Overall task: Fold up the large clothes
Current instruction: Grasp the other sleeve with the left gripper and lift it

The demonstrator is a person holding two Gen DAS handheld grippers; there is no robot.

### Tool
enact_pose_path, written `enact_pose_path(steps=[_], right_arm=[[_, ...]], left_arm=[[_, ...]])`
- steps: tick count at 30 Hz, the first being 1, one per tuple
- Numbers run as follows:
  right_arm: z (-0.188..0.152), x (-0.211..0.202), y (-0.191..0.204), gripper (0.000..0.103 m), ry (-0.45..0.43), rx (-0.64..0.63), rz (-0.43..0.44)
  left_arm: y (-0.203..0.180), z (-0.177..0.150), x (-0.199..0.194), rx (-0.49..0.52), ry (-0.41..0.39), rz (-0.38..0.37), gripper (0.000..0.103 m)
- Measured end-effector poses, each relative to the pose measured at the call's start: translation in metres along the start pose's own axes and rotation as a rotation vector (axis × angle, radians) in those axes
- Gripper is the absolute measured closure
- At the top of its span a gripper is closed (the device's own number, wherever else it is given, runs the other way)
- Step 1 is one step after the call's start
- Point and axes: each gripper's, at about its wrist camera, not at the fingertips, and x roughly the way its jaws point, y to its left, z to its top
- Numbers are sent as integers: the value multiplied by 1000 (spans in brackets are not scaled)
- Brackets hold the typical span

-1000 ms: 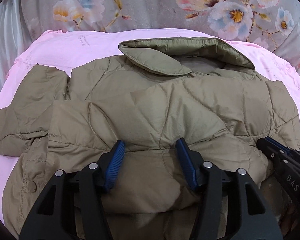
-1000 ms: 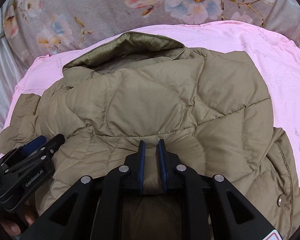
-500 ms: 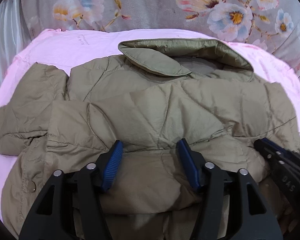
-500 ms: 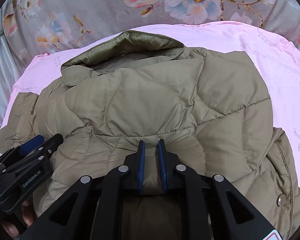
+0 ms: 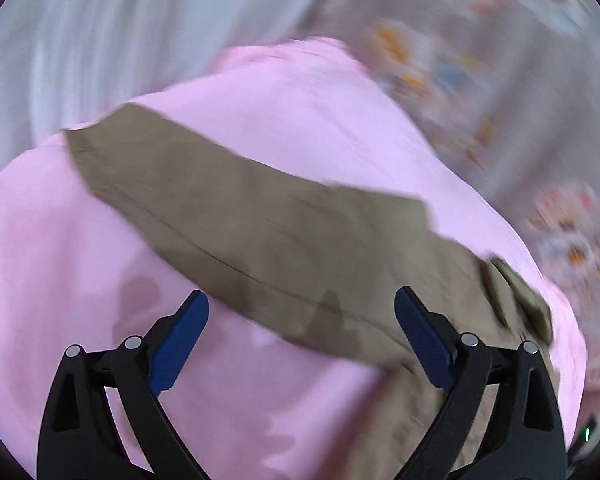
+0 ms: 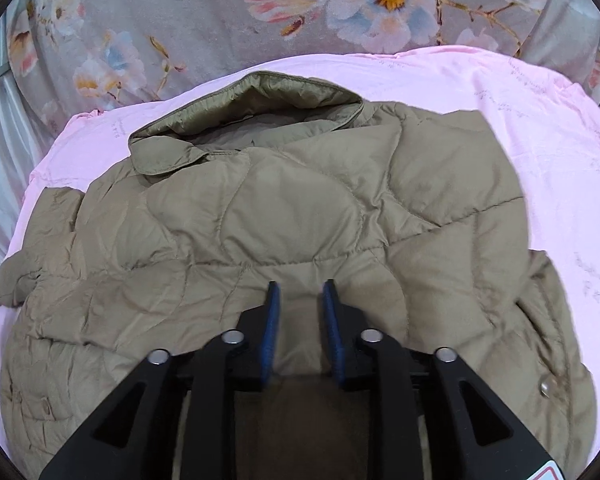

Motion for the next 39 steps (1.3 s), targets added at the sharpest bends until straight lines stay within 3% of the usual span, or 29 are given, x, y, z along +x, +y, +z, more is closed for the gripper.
enact_pose_path(steps=[1, 4, 8, 11, 14, 18, 21, 26, 31, 35, 39], right_arm=[[-2, -8, 1, 65, -8, 0, 1], [-10, -30, 7, 62, -19, -13, 21], [-14, -44, 17, 62, -13, -13, 49], [-5, -39, 39, 63, -6, -61, 82], [-2, -22, 58, 69, 8, -98, 93], [-10, 5, 73, 71, 37, -140, 52], [-15, 7, 74, 71, 32, -150, 42], [-18, 9, 74, 71, 27, -152, 38], [-17, 8, 67, 71, 12, -122, 75], [-22, -11, 59, 72, -18, -66, 83], [-33, -40, 46, 72, -45, -19, 82]], left_arm=[[22, 15, 7, -49, -3, 57, 12], [65, 43, 29, -147, 3, 156, 12], [96, 57, 62, -263, 57, 153, 13], [87, 58, 68, -251, 32, 176, 14], [81, 60, 72, -229, 32, 168, 36], [82, 61, 68, -216, 44, 139, 88], [70, 67, 49, -173, 1, 104, 97], [-9, 76, -18, 30, -143, 19, 99], [-122, 64, -107, 243, -260, -196, 100], [-205, 30, -154, 394, -253, -365, 100], [-275, -23, -160, 485, -146, -496, 98]])
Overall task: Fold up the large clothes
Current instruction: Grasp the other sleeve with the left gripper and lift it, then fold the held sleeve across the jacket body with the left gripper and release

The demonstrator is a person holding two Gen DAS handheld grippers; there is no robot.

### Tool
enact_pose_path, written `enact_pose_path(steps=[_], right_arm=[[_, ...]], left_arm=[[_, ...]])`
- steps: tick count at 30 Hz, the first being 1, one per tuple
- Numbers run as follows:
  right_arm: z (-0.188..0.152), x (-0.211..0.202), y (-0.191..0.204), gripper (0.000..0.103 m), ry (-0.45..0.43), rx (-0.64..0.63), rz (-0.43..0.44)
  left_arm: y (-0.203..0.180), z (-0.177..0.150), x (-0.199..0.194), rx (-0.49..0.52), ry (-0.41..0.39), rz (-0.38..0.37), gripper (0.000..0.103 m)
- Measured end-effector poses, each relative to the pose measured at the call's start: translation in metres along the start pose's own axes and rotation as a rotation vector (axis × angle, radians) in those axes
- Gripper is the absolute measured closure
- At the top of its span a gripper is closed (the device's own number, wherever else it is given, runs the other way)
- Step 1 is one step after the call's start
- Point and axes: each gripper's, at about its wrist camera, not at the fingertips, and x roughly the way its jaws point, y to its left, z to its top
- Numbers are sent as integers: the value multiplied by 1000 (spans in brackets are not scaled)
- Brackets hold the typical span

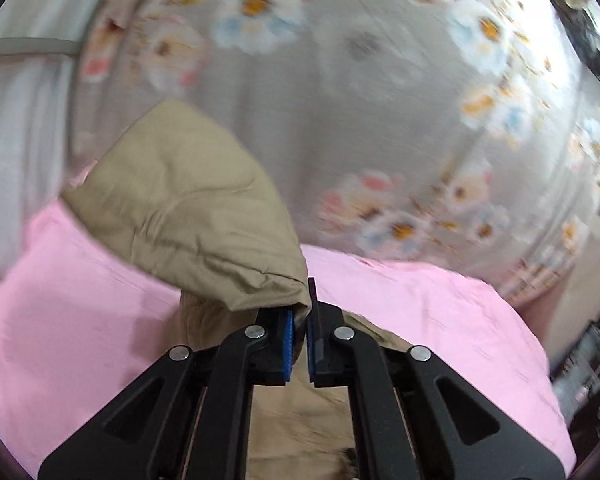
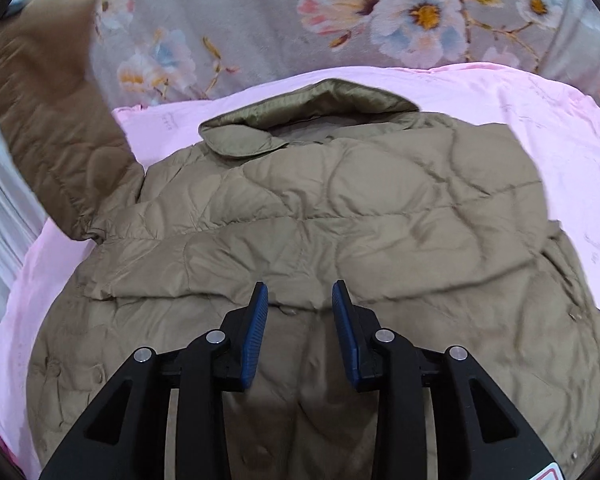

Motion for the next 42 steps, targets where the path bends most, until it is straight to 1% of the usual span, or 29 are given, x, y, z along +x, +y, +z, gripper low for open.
enact_pose_path(steps=[1, 2, 3, 4, 5, 6, 9, 11, 12, 15, 17, 19, 20, 23, 26, 29, 30, 31, 32, 33, 34, 36, 38, 39, 40, 41, 42], right_arm=[[-2, -8, -5, 72, -7, 16, 0], [-5, -15, -12, 72, -14, 36, 0], [-6, -21, -17, 71, -18, 51, -3], [-8, -26, -25, 69, -20, 67, -7], [-11, -31, -31, 68, -21, 84, -15], [-14, -35, -40, 68, -19, 103, -21], [-19, -45, -64, 63, -16, 157, -28], [-20, -49, -77, 58, -23, 188, -29], [-19, -50, -81, 56, -25, 198, -26], [-8, -50, -93, 48, -34, 236, -1], [4, -46, -99, 41, -50, 262, 14], [14, -41, -103, 40, -59, 277, 23], [21, -36, -105, 39, -63, 283, 20], [34, -20, -107, 38, -54, 286, 10], [41, -4, -112, 38, -26, 309, 5], [46, 14, -114, 38, 3, 326, 12], [45, 17, -113, 41, 9, 317, 9], [45, 19, -110, 62, 14, 302, 13], [47, 23, -106, 90, 27, 277, 20], [48, 24, -103, 97, 37, 261, 8], [50, 22, -102, 101, 29, 250, 9], [58, 1, -99, 102, -45, 242, 20], [66, -28, -93, 102, -120, 218, 34], [65, -40, -89, 102, -146, 189, 18], [63, -46, -85, 102, -157, 160, -6], [55, -45, -80, 102, -141, 119, -54], [49, -37, -80, 102, -108, 99, -82]], left_arm=[[-19, -11, 11, 4, 27, -35, 97], [-30, -21, 20, 4, 45, -57, 92], [-40, -35, 28, 0, 74, -67, 73], [-49, -53, 42, -18, 118, -88, 46], [-52, -63, 46, -36, 138, -95, 35], [-51, -80, 54, -79, 162, -101, 29], [-36, -107, 65, -140, 220, -95, 29], [-5, -119, 70, -222, 260, -81, 29], [17, -123, 72, -280, 271, -59, 29], [70, -133, 73, -384, 287, 5, 29], [115, -140, 72, -500, 291, 42, 29], [157, -148, 72, -611, 286, 69, 30], [170, -150, 73, -644, 284, 78, 30], [201, -158, 81, -724, 306, 75, 32], [217, -167, 94, -797, 336, 27, 35], [218, -169, 108, -837, 343, -10, 47], [216, -169, 113, -847, 348, -18, 57], [218, -169, 116, -856, 355, -16, 70], [219, -168, 118, -855, 360, -6, 78], [217, -167, 121, -848, 361, 12, 87], [214, -162, 121, -826, 355, 26, 95], [208, -151, 114, -763, 327, 50, 98], [190, -134, 97, -637, 276, 85, 98], [177, -127, 89, -553, 259, 109, 98], [169, -126, 85, -505, 256, 125, 98], [161, -129, 84, -451, 261, 155, 98], [156, -134, 86, -399, 272, 195, 98]])
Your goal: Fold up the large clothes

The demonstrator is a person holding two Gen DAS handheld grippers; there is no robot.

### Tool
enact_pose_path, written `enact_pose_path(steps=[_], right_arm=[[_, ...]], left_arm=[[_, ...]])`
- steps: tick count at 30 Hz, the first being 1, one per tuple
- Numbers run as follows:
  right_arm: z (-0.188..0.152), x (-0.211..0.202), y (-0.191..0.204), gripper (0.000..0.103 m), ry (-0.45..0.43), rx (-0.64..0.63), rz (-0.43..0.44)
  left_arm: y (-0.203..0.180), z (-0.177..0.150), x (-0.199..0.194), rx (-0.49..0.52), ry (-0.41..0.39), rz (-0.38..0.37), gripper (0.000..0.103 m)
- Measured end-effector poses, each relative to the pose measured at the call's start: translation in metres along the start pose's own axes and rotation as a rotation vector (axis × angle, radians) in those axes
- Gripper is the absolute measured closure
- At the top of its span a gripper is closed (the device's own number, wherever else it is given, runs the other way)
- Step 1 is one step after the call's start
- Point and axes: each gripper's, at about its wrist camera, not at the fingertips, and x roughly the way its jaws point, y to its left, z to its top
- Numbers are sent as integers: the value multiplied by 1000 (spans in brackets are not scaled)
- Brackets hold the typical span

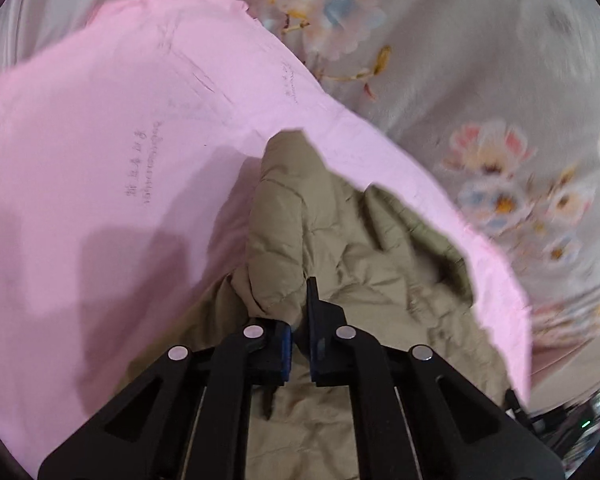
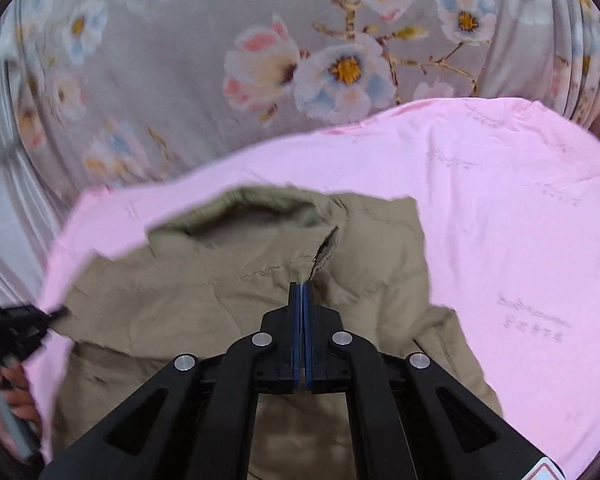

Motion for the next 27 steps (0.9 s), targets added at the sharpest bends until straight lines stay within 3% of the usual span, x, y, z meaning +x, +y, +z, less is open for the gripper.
enact_pose_path(steps=[2, 4, 15, 18, 20, 23, 27], right_arm=[[-21, 27, -7, 102, 104, 5, -33], [-34, 43, -13, 102, 150, 22, -35], [-42, 56, -13, 101, 179, -1, -37], [-37, 45, -8, 89, 189, -36, -82], [-30, 21, -5, 76, 141, -45, -120], [-14, -11, 8, 74, 56, -52, -89], [4, -15, 45, 75, 40, -100, 4]], left_arm=[[-2, -16, 22, 64, 32, 111, 98], [5, -26, 36, 74, 46, 140, 98], [-13, -42, 45, 251, -35, 266, 96], [-20, -41, 30, 315, -33, 306, 88], [-25, -41, 10, 348, -50, 325, 84], [-49, -37, -31, 405, -122, 300, 83], [-90, -27, -33, 430, -120, 194, 82]])
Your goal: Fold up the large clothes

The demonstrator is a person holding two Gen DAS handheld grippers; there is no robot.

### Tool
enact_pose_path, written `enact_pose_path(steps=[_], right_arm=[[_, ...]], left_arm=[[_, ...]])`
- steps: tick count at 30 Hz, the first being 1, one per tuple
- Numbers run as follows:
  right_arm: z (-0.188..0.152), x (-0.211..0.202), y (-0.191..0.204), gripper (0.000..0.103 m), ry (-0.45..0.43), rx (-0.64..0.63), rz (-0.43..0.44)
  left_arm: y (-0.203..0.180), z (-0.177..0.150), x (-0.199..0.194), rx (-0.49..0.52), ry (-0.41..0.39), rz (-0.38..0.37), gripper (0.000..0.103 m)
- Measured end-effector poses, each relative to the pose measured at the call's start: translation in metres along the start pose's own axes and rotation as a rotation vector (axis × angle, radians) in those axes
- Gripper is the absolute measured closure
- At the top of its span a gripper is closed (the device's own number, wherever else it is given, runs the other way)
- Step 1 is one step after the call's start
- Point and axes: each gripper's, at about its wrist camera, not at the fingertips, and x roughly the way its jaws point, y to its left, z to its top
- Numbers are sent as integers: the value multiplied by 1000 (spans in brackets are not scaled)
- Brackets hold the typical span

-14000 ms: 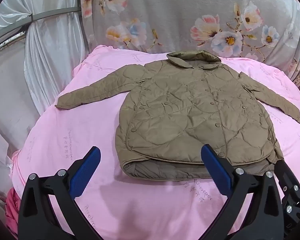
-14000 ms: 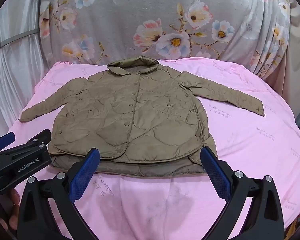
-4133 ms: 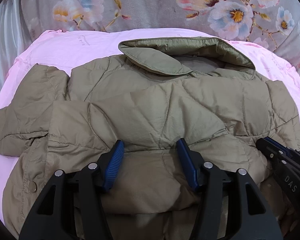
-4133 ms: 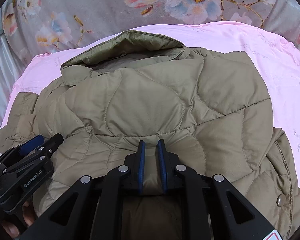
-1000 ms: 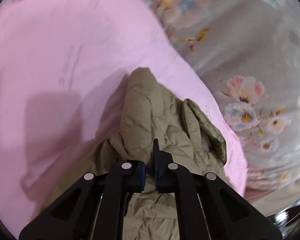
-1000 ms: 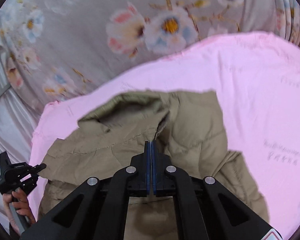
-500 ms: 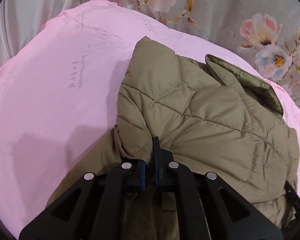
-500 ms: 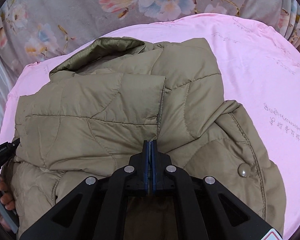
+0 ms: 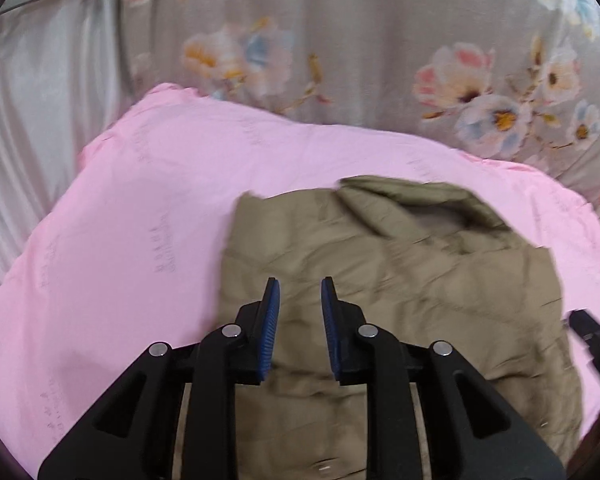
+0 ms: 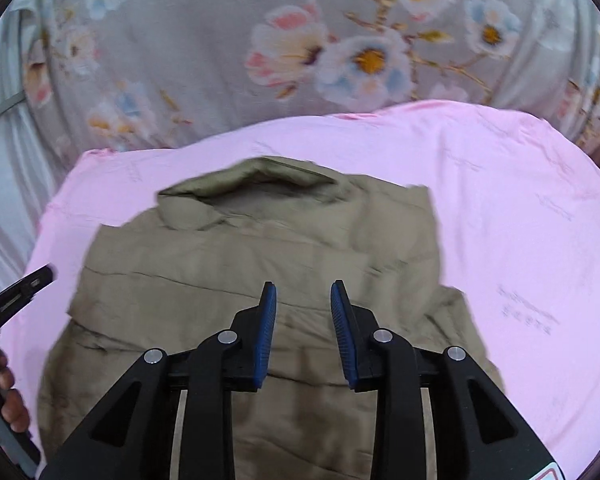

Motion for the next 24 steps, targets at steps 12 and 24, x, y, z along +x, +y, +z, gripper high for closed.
enact_pose_path(steps=[12, 24], right_arm=[[-38, 85, 39, 88, 142, -96, 8], [-45, 89, 42, 88, 112, -116, -23]], left_arm=[[-61, -57, 91, 171, 85, 106, 83], [-62, -63, 98, 173, 84, 113, 83]])
